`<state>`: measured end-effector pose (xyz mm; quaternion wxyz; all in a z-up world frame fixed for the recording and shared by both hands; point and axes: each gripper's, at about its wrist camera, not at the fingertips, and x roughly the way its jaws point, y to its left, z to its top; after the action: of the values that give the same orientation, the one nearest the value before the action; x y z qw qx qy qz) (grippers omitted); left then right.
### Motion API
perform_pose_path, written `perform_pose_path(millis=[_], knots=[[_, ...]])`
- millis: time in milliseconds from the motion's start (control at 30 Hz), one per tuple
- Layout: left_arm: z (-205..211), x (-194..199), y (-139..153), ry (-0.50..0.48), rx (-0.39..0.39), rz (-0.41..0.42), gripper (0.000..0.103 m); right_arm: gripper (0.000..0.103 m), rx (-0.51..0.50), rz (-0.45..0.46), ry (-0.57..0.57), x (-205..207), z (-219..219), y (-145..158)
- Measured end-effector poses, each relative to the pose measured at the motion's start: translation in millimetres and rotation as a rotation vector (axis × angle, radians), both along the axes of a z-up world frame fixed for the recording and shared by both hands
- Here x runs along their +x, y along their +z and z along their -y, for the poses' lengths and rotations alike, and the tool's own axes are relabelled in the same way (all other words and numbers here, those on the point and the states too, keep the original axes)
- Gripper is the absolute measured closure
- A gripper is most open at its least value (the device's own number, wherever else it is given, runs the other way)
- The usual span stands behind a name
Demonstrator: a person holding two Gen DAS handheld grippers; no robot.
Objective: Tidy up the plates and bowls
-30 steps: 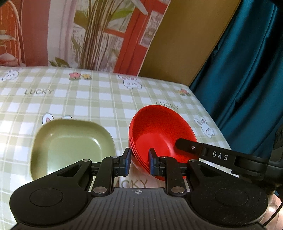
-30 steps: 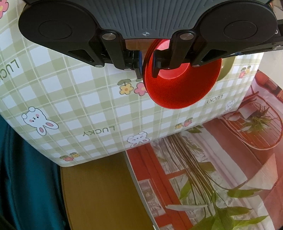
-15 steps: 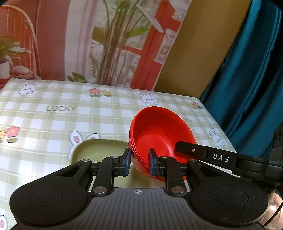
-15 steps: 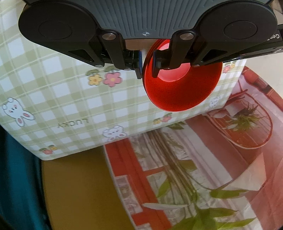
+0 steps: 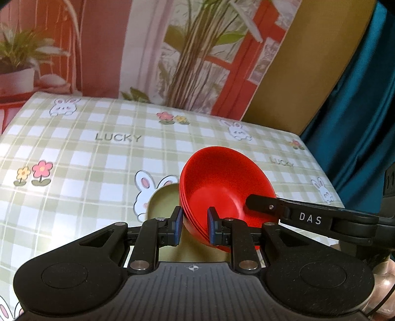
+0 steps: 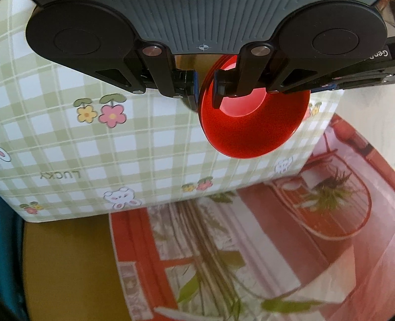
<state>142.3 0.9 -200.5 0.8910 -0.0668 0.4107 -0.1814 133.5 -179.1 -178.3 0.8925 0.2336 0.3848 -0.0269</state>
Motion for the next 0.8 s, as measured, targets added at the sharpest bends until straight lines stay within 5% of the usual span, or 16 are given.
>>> perform_pose_path(millis=[800], knots=[[2.3, 0.5, -26.2, 0.02, 0.059, -0.058, 0.081, 0.092, -0.036, -0.148, 0.1, 26.1, -17.6, -31.0]])
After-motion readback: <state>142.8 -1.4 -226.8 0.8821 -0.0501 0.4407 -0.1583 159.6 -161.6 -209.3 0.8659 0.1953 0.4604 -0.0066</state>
